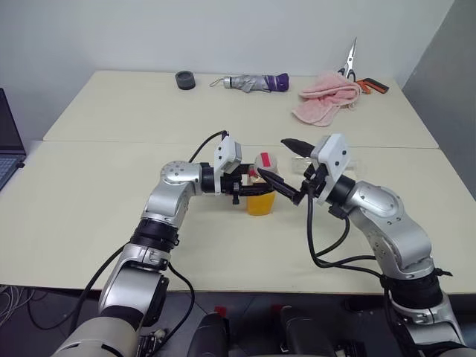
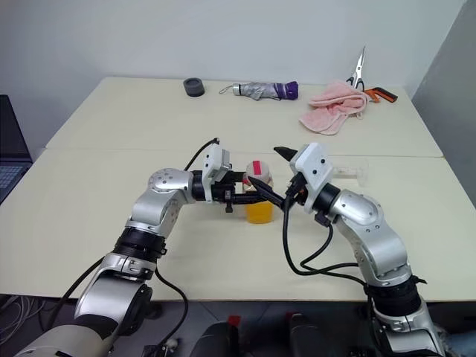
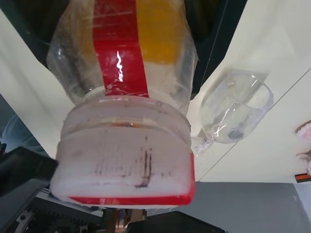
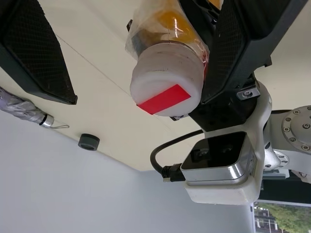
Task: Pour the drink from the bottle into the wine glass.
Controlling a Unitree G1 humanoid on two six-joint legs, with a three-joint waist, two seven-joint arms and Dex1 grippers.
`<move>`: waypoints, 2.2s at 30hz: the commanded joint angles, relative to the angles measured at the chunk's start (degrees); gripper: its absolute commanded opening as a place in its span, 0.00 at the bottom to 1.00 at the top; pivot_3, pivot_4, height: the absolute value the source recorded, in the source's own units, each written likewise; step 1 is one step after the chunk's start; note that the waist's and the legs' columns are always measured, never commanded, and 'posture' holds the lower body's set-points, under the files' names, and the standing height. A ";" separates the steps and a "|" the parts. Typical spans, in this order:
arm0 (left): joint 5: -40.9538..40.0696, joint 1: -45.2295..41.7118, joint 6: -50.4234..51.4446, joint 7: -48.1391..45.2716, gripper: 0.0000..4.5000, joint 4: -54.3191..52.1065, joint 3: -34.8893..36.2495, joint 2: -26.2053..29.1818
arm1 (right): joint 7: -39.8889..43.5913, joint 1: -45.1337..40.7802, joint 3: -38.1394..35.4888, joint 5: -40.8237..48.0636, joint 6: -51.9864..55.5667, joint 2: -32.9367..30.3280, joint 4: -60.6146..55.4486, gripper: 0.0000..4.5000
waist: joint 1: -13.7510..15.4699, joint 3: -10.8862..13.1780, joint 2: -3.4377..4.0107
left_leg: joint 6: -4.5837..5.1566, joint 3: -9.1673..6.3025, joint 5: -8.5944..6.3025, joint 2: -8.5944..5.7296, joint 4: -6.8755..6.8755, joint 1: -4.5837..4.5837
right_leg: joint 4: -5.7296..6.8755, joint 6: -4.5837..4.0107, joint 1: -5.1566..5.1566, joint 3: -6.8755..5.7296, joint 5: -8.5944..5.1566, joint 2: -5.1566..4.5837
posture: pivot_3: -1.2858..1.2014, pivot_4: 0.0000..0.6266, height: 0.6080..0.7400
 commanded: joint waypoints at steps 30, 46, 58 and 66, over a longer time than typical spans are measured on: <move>-0.93 -2.38 -1.48 -1.19 0.42 -0.42 2.26 0.53 | -0.04 0.45 -3.35 0.63 -0.24 -1.66 -1.12 0.96 | 0.01 0.00 0.00 | 0.00 0.01 0.00 0.00 0.00 0.00 | 0.00 0.00 0.00 0.00 0.00 0.00 | 0.52 0.24 1.00; -0.91 -2.38 -1.65 -1.05 0.42 -0.38 2.36 0.54 | 0.82 1.19 -3.09 1.72 0.17 -1.49 -2.09 0.96 | 0.01 0.00 0.00 | 0.00 0.00 0.00 0.00 0.00 0.00 | 0.01 0.00 0.00 0.00 0.00 0.00 | 0.52 0.24 1.00; -1.02 -2.25 -1.73 -1.05 0.42 -0.43 2.54 0.79 | 5.24 2.61 -5.83 6.47 3.73 -5.75 -3.32 0.96 | 0.04 0.00 0.00 | 0.00 0.01 0.00 0.00 0.01 0.00 | 0.00 0.00 0.00 0.00 0.00 0.00 | 0.52 0.24 1.00; -1.27 -2.00 -1.56 -1.06 0.42 -1.28 2.63 1.05 | 8.48 3.08 -6.29 11.51 7.23 -8.35 -4.48 0.96 | 0.04 0.00 0.00 | 0.00 0.01 0.00 0.00 0.01 0.00 | 0.00 0.00 0.00 0.00 0.00 0.00 | 0.52 0.24 1.00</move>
